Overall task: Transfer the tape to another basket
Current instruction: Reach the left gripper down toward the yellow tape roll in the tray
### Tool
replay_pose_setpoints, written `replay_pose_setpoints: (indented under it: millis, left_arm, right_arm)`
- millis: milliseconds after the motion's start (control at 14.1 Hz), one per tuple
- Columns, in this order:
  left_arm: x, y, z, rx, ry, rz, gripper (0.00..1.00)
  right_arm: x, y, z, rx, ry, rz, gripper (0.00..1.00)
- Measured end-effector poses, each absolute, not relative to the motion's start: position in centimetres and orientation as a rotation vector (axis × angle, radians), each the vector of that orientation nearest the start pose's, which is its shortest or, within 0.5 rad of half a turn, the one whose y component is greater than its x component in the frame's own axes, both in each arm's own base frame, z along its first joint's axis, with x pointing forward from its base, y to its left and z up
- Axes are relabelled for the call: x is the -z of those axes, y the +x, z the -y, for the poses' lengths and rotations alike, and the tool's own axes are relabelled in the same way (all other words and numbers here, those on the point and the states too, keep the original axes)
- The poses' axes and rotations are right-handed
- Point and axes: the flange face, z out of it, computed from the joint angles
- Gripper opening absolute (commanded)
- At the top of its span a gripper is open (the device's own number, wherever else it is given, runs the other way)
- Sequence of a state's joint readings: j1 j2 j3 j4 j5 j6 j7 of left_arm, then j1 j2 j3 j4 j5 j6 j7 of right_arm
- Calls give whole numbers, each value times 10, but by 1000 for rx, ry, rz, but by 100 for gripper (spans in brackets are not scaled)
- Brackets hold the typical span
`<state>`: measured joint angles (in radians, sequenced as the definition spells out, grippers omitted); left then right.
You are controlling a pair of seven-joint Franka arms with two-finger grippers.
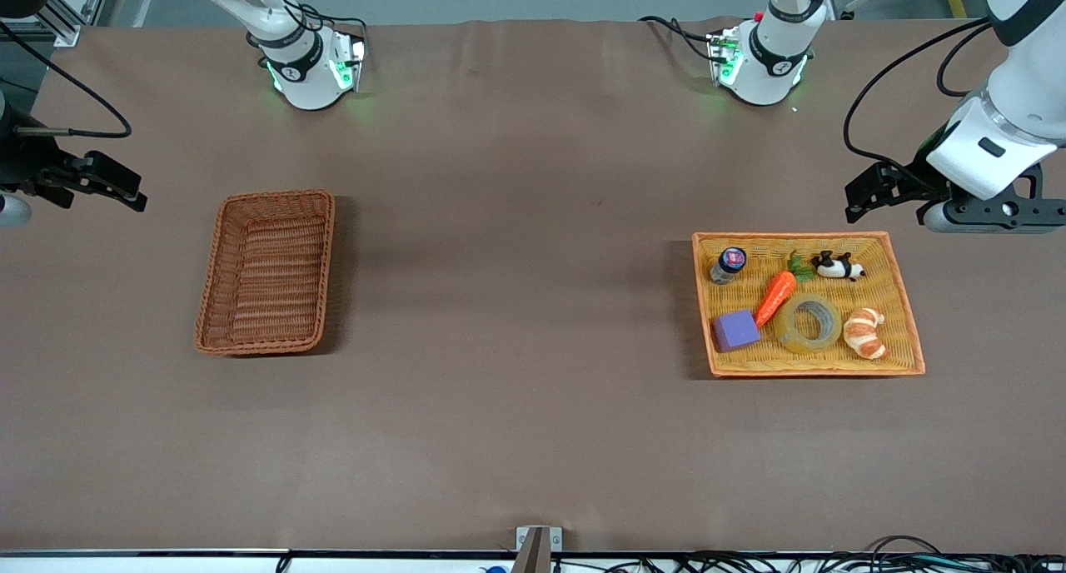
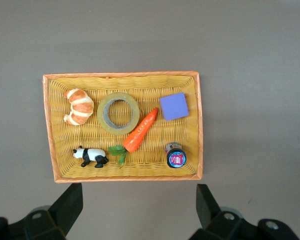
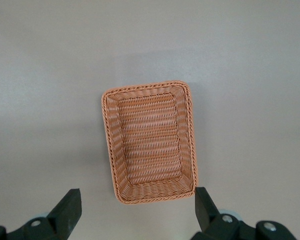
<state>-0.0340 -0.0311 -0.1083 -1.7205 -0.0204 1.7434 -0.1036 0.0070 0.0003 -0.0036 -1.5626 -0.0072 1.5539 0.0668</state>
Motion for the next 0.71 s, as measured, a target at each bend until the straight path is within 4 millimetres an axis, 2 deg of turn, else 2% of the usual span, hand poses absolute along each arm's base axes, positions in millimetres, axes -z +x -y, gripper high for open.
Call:
replay_pose_setpoints:
  millis: [497,710]
  left_arm:
    - [-581,555,80,76,-3162,-52,100]
    - [-568,564,64,54,-3162,-10,100]
  right_arm:
    - [-627,553,-1,-14,-3147,-100,100]
    - [-627,553,-1,-14,-3147,-100,100]
